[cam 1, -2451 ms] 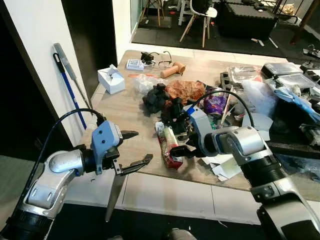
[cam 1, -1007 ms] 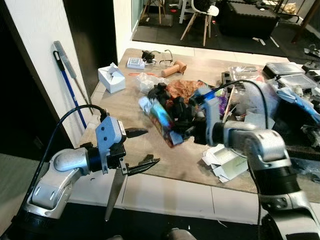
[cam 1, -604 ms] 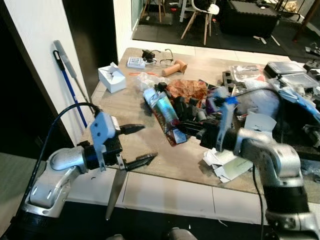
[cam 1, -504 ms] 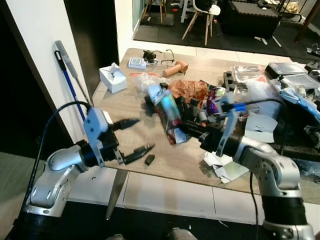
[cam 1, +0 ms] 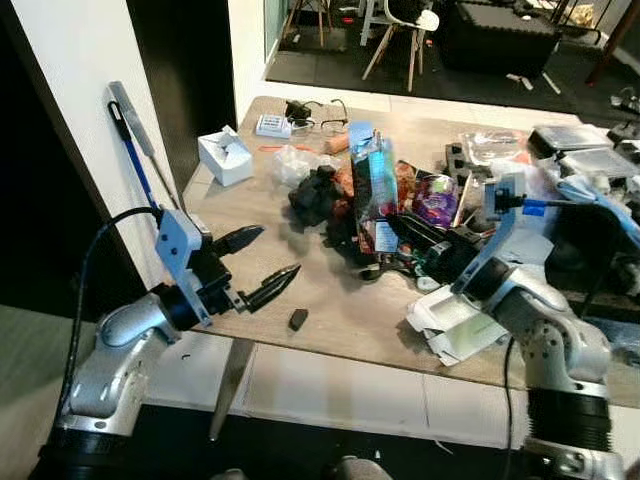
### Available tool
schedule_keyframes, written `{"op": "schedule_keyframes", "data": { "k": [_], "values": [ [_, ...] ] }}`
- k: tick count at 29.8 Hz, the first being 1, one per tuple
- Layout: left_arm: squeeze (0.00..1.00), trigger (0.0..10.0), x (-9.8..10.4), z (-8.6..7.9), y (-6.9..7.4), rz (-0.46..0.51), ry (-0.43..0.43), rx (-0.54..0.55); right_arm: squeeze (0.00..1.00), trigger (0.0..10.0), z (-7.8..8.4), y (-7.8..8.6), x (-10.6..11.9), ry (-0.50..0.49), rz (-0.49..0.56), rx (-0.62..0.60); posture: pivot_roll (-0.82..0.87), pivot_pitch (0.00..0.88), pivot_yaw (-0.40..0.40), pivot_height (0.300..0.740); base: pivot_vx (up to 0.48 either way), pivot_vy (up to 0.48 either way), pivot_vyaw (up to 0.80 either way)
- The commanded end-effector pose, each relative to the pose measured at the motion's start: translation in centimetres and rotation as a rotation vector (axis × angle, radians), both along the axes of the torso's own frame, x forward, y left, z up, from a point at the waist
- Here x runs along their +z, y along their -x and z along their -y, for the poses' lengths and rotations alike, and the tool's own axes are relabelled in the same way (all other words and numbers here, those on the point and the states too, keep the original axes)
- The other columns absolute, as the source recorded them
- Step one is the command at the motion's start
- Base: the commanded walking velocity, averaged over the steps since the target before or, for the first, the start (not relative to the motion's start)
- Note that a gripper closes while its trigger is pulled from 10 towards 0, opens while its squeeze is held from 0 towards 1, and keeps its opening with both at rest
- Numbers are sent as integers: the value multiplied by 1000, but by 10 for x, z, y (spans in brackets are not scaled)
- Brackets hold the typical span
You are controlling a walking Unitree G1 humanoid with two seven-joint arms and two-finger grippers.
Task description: Picking trash to rubbish bin
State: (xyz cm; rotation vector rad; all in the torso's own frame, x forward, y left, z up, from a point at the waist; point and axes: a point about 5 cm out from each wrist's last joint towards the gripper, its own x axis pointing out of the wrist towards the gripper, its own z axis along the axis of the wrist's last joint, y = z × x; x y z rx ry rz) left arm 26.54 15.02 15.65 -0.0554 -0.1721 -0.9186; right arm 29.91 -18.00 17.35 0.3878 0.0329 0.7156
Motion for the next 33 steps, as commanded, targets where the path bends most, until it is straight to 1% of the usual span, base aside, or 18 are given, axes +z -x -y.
{"op": "schedule_keyframes", "data": {
  "k": [1,3,8,10,11,16,18,21,33],
  "values": [
    [0,10000,-1,1,-3,-14,0,7,0,10000,0,-1,1,-16,12,-11,-41,0,-47,740,0,0,0],
    [0,10000,-1,1,-4,-20,-2,12,0,10000,-2,0,-1,-8,11,-6,-40,0,-48,740,0,0,0],
    [0,10000,-1,2,-7,-23,5,27,0,10000,-8,1,-3,-7,17,3,-35,0,-49,740,-256,0,0],
    [0,10000,-1,2,-7,-23,5,27,0,10000,-8,1,-3,-7,17,3,-35,0,-49,740,-322,0,0],
    [0,10000,-3,7,-8,-27,10,28,0,10000,-11,0,-4,-4,22,9,-38,0,-49,740,-334,0,0],
    [0,10000,-4,13,-10,-30,15,26,0,10000,-13,-1,-5,3,24,12,-40,0,-48,740,-340,0,0],
    [0,10000,-4,13,-10,-30,15,26,0,10000,-13,-1,-5,3,24,12,-40,0,-48,740,-345,0,0],
    [0,10000,-5,18,-11,-33,17,19,0,10000,-14,-1,-6,13,24,16,-45,0,-48,740,-369,0,0],
    [0,10000,-7,23,-11,-40,21,8,0,10000,-16,-1,-8,32,25,22,-46,0,-46,740,-382,0,0]
  ]
}}
